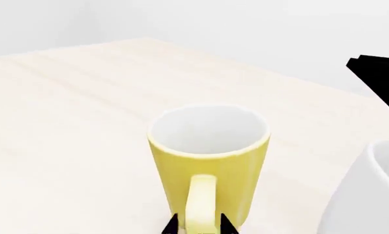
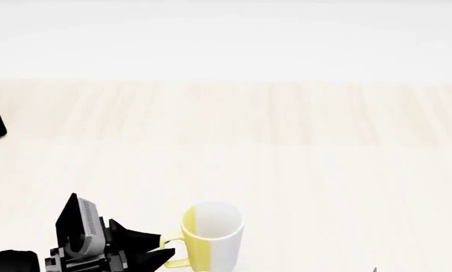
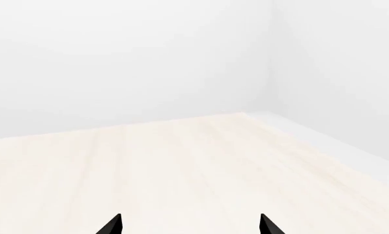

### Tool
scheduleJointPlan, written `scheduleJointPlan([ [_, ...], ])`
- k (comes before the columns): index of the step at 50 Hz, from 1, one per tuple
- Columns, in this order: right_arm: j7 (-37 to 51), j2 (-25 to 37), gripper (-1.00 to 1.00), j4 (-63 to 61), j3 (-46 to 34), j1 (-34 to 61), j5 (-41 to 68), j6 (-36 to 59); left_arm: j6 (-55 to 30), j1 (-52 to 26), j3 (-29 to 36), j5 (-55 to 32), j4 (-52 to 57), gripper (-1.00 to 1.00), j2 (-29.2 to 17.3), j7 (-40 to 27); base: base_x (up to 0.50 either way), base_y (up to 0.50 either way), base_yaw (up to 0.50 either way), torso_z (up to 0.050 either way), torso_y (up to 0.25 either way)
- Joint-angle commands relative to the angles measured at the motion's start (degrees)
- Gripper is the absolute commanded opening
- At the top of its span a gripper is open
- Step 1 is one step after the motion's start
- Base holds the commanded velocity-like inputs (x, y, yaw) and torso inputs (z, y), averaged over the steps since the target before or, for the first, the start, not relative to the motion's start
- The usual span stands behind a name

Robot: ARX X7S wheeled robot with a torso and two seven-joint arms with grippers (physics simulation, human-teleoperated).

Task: Put the yellow and white mug to the front of the white mug.

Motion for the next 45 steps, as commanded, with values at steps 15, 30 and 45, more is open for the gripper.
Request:
scheduleJointPlan([
  [15, 0.4, 0.4, 1.00, 0.0, -0.4, 0.1, 0.2, -0.1, -0.6, 0.4, -7.1, 7.2, -1.4, 1.00, 1.1, 0.9, 0.00, 0.00, 0.00, 0.000, 0.000],
  [30, 0.5, 0.5, 1.00, 0.4, -0.7, 0.2, 0.4, -0.4, -18.0, 5.8, -14.8, -2.5, 20.8, 1.00, -1.5, 9.0, 0.00, 0.00, 0.00, 0.000, 0.000],
  [45, 0.6, 0.6, 1.00, 1.2, -1.0, 0.6, 0.7, -0.5, -26.6, 13.1, -20.6, -11.0, 39.7, 1.00, -2.8, 5.7, 0.00, 0.00, 0.00, 0.000, 0.000],
])
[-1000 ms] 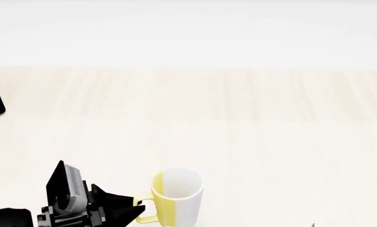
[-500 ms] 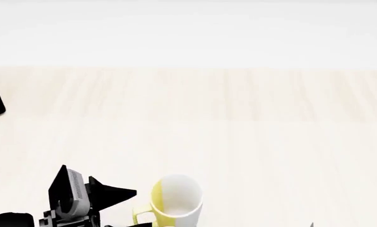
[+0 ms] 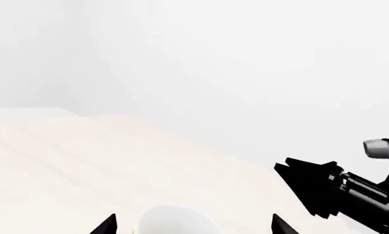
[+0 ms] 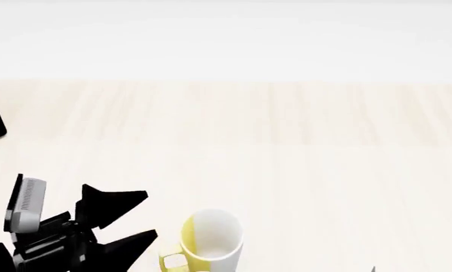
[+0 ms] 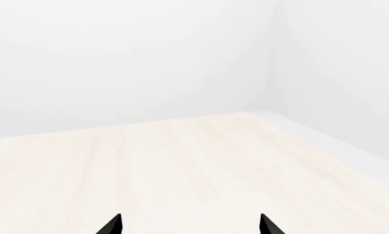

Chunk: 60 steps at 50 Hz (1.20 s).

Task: Put the yellow and white mug to the front of the white mug.

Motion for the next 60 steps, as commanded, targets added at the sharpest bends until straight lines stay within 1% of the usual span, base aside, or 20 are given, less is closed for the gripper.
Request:
scheduleJointPlan([
  [1, -0.1, 0.1, 1.00, 0.8, -0.1, 0.3, 0.3, -0.3, -4.3, 4.8, -5.8, -5.1, 10.7, 1.00, -0.2, -4.0, 0.00, 0.00, 0.00, 0.000, 0.000],
  [4, -0.1, 0.1, 1.00, 0.7, -0.3, 0.3, 0.2, -0.4, 1.8, 6.7, -7.7, -3.5, 9.6, 1.00, 0.9, -8.2, 0.00, 0.00, 0.00, 0.000, 0.000],
  [6, -0.1, 0.1, 1.00, 0.7, -0.4, 0.3, 0.3, -0.5, 0.1, 8.1, -9.5, -5.7, 11.1, 1.00, 1.2, -9.4, 0.00, 0.00, 0.00, 0.000, 0.000],
  [7, -0.2, 0.1, 1.00, 0.7, -0.5, 0.3, 0.3, -0.6, 5.3, 9.8, -10.7, -3.8, 11.5, 1.00, 2.3, -12.8, 0.00, 0.00, 0.00, 0.000, 0.000],
  [12, -0.1, 0.1, 1.00, 0.6, -0.8, 0.3, 0.1, -0.6, 10.8, 15.6, -15.0, -3.4, 17.5, 1.00, 4.9, -21.2, 0.00, 0.00, 0.00, 0.000, 0.000],
  [14, -0.1, 0.1, 1.00, 0.6, -0.9, 0.4, 0.1, -0.6, 9.7, 17.0, -16.0, -5.0, 19.6, 1.00, 5.3, -22.4, 0.00, 0.00, 0.00, 0.000, 0.000],
  [15, 0.0, 0.1, 1.00, 0.4, -1.0, 0.4, -0.1, -0.6, 13.7, 17.5, -17.6, -2.5, 19.6, 1.00, 6.6, -27.6, 0.00, 0.00, 0.00, 0.000, 0.000],
  [16, 0.0, 0.1, 1.00, 0.4, -1.0, 0.3, 0.1, -0.7, 8.4, 18.3, -18.6, -6.3, 22.1, 1.00, 6.3, -28.0, 0.00, 0.00, 0.00, 0.000, 0.000],
  [20, 0.2, 0.1, 1.00, -0.2, -0.6, -0.1, 0.1, -1.4, 15.4, 22.0, -22.4, -3.6, 28.5, 1.00, 10.1, -39.3, 0.00, 0.00, 0.00, 0.000, 0.000],
  [21, 0.2, 0.1, 1.00, -0.2, -0.6, -0.1, 0.2, -1.5, 13.8, 22.8, -22.1, -4.9, 30.2, 1.00, 9.9, -39.9, 0.00, 0.00, 0.00, 0.000, 0.000],
  [22, 0.3, 0.2, 1.00, -0.3, -0.6, -0.2, 0.0, -1.6, 22.4, 24.8, -20.5, 0.1, 30.6, 1.00, 10.7, -45.9, 0.00, 0.00, 0.00, 0.000, 0.000],
  [24, 0.3, 0.1, 1.00, -0.5, -0.7, -0.2, 0.0, -1.6, 22.7, 27.8, -18.2, -2.2, 34.6, 1.00, 10.2, -46.0, 0.00, 0.00, 0.00, 0.000, 0.000],
  [25, 0.4, 0.1, 1.00, -0.6, -0.8, -0.4, -0.1, -1.7, 27.2, 30.3, -16.8, -1.5, 37.0, 1.00, 10.6, -48.2, 0.00, 0.00, 0.00, 0.000, 0.000],
  [26, 0.3, 0.1, 1.00, -0.6, -0.8, -0.4, 0.0, -1.9, 25.1, 31.2, -16.2, -3.4, 38.7, 1.00, 10.2, -48.9, 0.00, 0.00, 0.00, 0.000, 0.000],
  [29, 0.4, 0.1, 1.00, -0.8, -0.9, -0.5, -0.1, -2.1, 30.2, 33.6, -14.7, -1.5, 39.8, 1.00, 10.1, -54.0, 0.00, 0.00, 0.00, 0.000, 0.000],
  [30, 0.5, 0.0, 1.00, -0.9, -1.0, -0.4, -0.3, -2.1, 35.4, 34.1, -14.6, 0.6, 38.9, 1.00, 10.6, -57.4, 0.00, 0.00, 0.00, 0.000, 0.000],
  [36, 0.2, 0.0, 1.00, -0.8, -1.5, -0.5, -0.7, -3.1, 36.2, 36.5, -12.8, 0.8, 41.7, 1.00, 9.6, -63.6, 0.00, 0.00, 0.00, 0.000, 0.000],
  [37, 0.3, 0.0, 1.00, -0.8, -1.5, -0.6, -0.9, -3.4, 39.4, 36.4, -13.7, 4.1, 41.0, 1.00, 10.4, -67.5, 0.00, 0.00, 0.00, 0.000, 0.000],
  [44, 0.5, -0.5, 1.00, -1.2, -2.1, -1.2, -3.2, -7.2, 42.0, 39.6, -11.4, 5.8, 44.8, 1.00, 9.5, -71.4, 0.00, 0.00, 0.00, 0.000, 0.000],
  [60, 5.7, -1.6, 1.00, -13.1, 2.0, -9.9, -11.5, -19.2, 47.0, 50.5, -10.5, 4.4, 65.4, 1.00, 7.4, -77.4, 0.00, 0.00, 0.00, 0.000, 0.000],
])
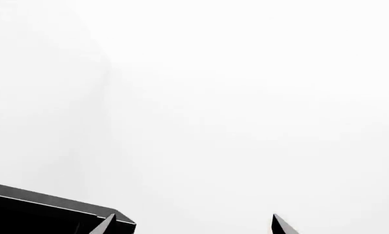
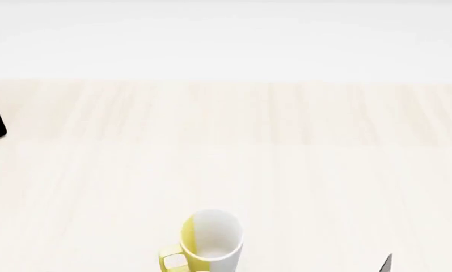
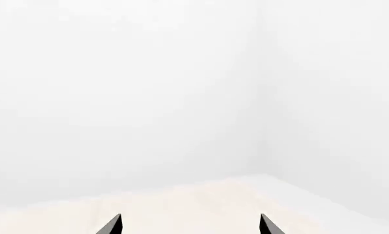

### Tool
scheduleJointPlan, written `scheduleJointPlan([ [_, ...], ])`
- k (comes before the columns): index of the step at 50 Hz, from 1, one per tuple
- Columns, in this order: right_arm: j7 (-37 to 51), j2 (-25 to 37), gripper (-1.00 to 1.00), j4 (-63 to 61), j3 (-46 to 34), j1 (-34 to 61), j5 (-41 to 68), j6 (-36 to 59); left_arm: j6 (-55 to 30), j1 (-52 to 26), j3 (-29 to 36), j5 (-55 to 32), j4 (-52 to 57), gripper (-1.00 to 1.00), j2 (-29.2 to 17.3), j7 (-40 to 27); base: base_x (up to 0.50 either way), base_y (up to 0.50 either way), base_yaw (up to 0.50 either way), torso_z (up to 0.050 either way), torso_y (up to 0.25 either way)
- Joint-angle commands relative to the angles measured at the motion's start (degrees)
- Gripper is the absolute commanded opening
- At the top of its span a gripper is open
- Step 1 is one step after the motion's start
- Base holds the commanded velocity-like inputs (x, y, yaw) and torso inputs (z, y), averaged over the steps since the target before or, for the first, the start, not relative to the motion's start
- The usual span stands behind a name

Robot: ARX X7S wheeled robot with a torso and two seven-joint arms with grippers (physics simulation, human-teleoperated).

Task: Put the yellow and white mug to the front of the white mug.

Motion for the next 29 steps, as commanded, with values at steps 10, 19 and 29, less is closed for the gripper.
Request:
scheduleJointPlan([
  [10, 3.4, -0.7, 1.00, -8.1, 2.6, -6.4, -5.6, -8.6, 6.7, 8.1, 1.3, -3.2, 13.3, 1.00, -2.4, -5.2, 0.00, 0.00, 0.00, 0.000, 0.000],
  [19, 2.1, 0.3, 1.00, -9.0, 1.3, -8.3, -9.0, -14.7, 6.4, 8.2, 1.9, -3.3, 13.1, 1.00, -3.4, -6.2, 0.00, 0.00, 0.00, 0.000, 0.000],
  [29, 3.1, -0.2, 1.00, -9.1, 1.8, -9.4, -12.0, -19.5, 7.3, 8.5, 2.2, -2.6, 13.3, 1.00, -3.7, -7.0, 0.00, 0.00, 0.00, 0.000, 0.000],
])
